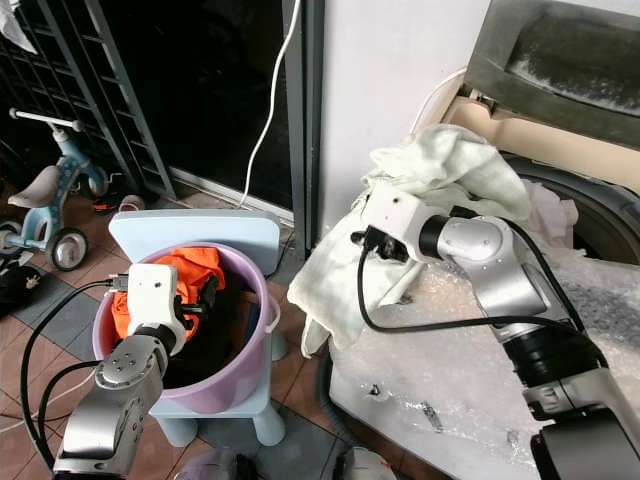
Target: Clothes washing
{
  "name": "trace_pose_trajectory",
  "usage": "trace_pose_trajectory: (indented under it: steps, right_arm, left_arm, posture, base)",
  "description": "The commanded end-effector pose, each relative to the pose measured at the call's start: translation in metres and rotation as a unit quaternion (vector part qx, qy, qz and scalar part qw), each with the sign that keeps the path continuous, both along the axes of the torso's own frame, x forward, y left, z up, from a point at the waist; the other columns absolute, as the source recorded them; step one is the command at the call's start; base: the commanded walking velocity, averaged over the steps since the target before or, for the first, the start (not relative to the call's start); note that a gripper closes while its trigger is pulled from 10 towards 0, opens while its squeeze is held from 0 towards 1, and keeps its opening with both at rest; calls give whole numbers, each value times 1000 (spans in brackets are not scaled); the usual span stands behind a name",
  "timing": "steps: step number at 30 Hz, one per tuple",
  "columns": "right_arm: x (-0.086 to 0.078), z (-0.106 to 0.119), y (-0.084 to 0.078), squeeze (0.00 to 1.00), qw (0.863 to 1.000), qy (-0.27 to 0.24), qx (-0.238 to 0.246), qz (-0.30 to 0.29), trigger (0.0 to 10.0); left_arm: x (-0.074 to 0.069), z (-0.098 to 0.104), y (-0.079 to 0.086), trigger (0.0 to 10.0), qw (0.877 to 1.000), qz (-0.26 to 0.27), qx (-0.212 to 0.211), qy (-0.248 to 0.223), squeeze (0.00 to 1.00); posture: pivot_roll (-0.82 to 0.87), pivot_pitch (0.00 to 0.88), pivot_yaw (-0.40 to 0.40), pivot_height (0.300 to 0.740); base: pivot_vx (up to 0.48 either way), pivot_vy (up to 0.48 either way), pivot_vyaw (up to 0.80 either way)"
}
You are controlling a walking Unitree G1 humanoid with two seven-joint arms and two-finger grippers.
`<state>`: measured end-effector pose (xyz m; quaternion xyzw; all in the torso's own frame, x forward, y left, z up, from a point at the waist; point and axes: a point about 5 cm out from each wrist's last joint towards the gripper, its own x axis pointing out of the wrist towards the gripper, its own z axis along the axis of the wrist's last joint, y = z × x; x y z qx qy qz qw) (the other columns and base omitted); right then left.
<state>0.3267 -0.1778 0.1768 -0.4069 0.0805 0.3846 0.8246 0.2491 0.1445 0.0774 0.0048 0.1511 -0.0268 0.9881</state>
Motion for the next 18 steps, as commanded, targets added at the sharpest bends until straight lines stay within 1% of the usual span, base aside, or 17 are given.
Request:
trace_pose_trajectory:
  steps: [1,4,6,8,10,11,12,14,15,16,18]
  right_arm:
    - [0,-9,-17,0,998,14,-51,-26,0]
    - [2,-12,-24,0,997,12,-61,-48,0]
    - [-2,-22,-32,0,995,35,-74,-60,0]
    - [-3,-25,-34,0,994,40,-73,-66,0]
    - [-2,-26,-37,0,994,35,-76,-75,0]
    - [1,-26,-45,0,991,21,-95,-93,0]
    - [3,-27,-49,0,989,17,-95,-109,0]
    - [5,-27,-52,0,988,16,-83,-128,0]
    - [7,-26,-58,0,985,9,-64,-162,0]
    - [8,-27,-60,0,983,11,-53,-176,0]
    - [8,-28,-64,0,980,11,-48,-193,0]
  left_arm:
    - [1,2,2,10000,1000,1,4,1,0]
    - [2,3,1,10000,1000,0,5,0,0]
    - [1,2,0,10000,1000,-2,6,2,0]
    - [0,2,1,10000,1000,-2,6,4,0]
    - [0,2,1,10000,1000,-1,7,5,0]
    - [0,2,1,10000,1000,-1,7,5,0]
    - [0,2,1,10000,1000,-1,7,5,0]
    - [-1,2,2,10000,1000,0,7,5,0]
    - [-2,2,3,10000,1000,0,8,7,0]
    - [-2,2,3,10000,1000,0,8,7,0]
    - [-2,1,4,10000,1000,1,8,8,0]
  posture:
    - [-46,47,13,740]
    - [-46,45,14,740]
    - [-45,43,15,740]
    - [-45,43,15,740]
    - [-43,44,15,740]
    - [-43,44,15,740]
    - [-41,46,16,740]
    - [-39,46,16,740]
    - [-39,46,16,740]
    - [-38,47,16,740]
    - [-38,47,16,740]
  base:
    - [0,0,0]
    - [0,0,0]
    - [0,0,0]
    - [0,0,0]
    - [0,0,0]
    - [0,0,0]
    - [0,0,0]
    - [0,0,0]
    - [0,0,0]
    - [0,0,0]
    - [0,0,0]
